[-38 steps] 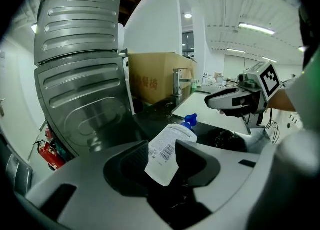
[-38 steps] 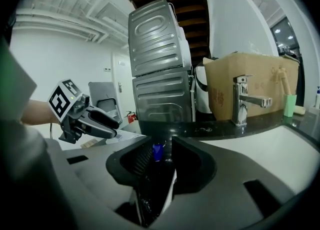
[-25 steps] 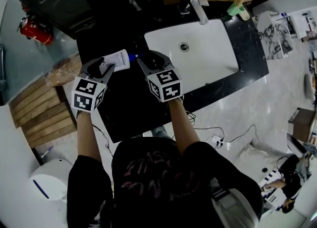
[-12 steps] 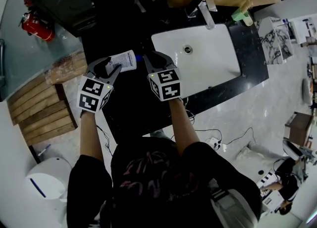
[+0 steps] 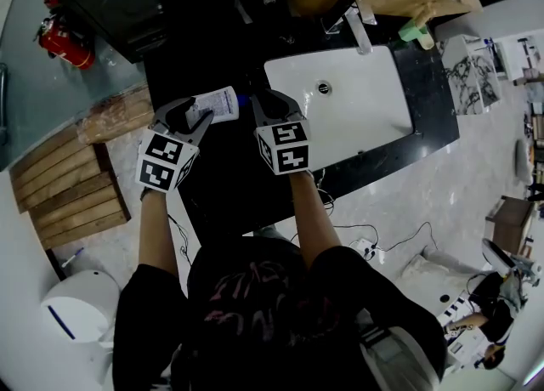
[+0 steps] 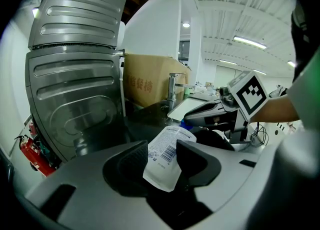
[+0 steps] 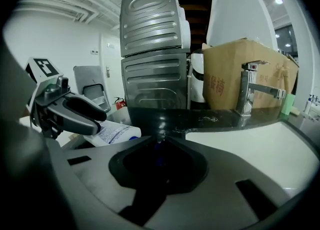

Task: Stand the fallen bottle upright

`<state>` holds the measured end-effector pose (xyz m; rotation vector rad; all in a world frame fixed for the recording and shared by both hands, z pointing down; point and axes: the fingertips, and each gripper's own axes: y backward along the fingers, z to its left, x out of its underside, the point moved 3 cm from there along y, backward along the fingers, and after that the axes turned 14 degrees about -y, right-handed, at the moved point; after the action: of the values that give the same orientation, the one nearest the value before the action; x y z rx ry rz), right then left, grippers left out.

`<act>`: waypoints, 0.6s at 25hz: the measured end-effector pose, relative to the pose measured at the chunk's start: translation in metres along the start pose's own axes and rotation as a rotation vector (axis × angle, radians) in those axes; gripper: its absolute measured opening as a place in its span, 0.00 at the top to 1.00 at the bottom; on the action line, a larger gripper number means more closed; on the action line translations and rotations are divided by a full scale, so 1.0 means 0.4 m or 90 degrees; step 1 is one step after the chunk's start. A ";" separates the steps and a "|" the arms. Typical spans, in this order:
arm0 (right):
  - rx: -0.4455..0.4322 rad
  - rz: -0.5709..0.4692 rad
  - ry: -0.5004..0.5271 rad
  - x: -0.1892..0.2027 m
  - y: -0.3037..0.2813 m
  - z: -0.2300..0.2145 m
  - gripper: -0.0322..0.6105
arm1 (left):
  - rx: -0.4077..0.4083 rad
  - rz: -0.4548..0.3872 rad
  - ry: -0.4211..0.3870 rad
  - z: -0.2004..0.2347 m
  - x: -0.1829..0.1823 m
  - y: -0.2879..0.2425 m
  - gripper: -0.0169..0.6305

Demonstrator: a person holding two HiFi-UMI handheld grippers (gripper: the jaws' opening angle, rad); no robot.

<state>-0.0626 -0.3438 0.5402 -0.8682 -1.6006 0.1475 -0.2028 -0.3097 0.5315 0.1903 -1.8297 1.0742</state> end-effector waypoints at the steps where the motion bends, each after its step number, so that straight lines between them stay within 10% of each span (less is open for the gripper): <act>1: 0.002 -0.002 -0.001 -0.001 0.000 0.000 0.85 | 0.000 -0.002 0.000 0.000 0.000 0.000 0.68; 15: 0.029 -0.019 0.092 -0.046 0.030 0.026 0.87 | 0.002 -0.032 0.013 -0.018 0.000 0.017 0.68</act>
<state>-0.0671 -0.3424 0.5164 -0.8017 -1.4682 0.0981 -0.2016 -0.3004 0.5285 0.2252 -1.7963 1.0397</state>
